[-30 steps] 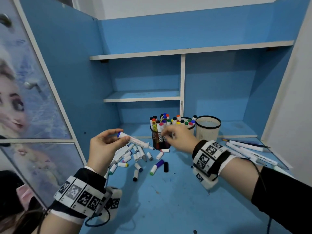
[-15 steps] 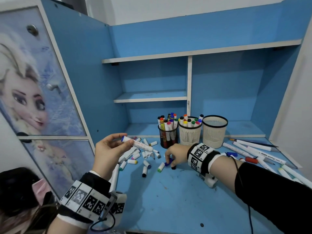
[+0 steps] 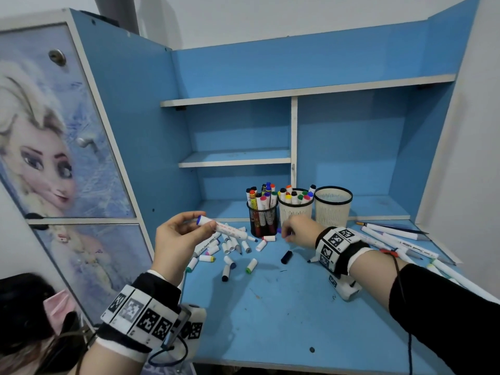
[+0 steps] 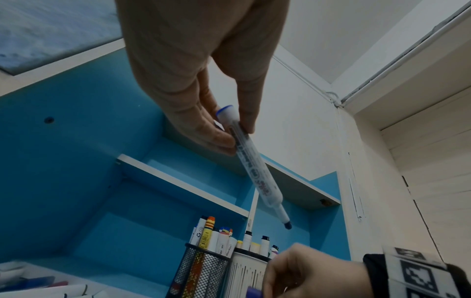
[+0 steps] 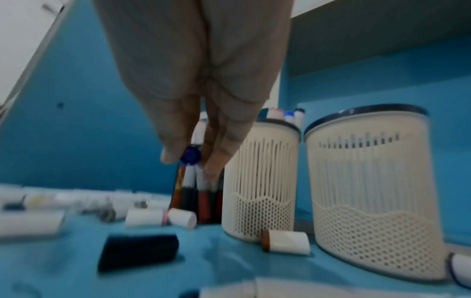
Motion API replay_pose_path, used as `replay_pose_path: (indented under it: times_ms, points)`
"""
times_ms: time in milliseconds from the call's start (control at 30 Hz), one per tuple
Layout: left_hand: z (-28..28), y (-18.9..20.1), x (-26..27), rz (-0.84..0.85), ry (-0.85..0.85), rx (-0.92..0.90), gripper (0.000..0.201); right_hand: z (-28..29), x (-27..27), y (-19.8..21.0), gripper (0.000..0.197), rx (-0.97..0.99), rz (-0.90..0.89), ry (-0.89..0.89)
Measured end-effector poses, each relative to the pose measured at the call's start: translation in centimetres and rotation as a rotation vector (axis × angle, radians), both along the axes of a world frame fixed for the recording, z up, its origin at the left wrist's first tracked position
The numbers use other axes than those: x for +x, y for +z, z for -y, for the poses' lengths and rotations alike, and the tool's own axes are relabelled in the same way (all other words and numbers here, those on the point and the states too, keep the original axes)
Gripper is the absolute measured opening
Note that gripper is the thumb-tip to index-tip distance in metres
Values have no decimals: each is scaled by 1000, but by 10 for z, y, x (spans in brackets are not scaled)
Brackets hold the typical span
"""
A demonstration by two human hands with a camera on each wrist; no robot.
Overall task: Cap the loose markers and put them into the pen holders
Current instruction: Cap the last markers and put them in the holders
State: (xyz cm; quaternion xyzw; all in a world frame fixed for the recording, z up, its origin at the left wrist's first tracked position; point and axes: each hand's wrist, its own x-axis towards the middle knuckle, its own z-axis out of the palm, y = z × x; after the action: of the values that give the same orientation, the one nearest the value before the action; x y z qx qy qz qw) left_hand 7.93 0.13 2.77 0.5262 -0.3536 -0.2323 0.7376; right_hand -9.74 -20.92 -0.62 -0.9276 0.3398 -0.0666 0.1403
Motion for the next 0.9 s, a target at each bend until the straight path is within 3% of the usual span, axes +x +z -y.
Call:
replay_pose_path:
  times_ms: [67,200,500,700,900]
  points:
    - [1,1,-3,-2,8,1,23,-4,-11,8,13,2,147,-34]
    - [4,0,-10,-2,12,7,20,-24,-34,25,30,16,348,-98]
    - [22,-6,-47,-58,-82,-2,19,-71,-97,36,26,354,762,-235]
    - [28,-13,-68,-92,-150,8,18,-96,-117,27,30,509,867,-239]
    - [29,-16,-79,-113,-187,29,19,-104,-121,17,31,523,904,-280]
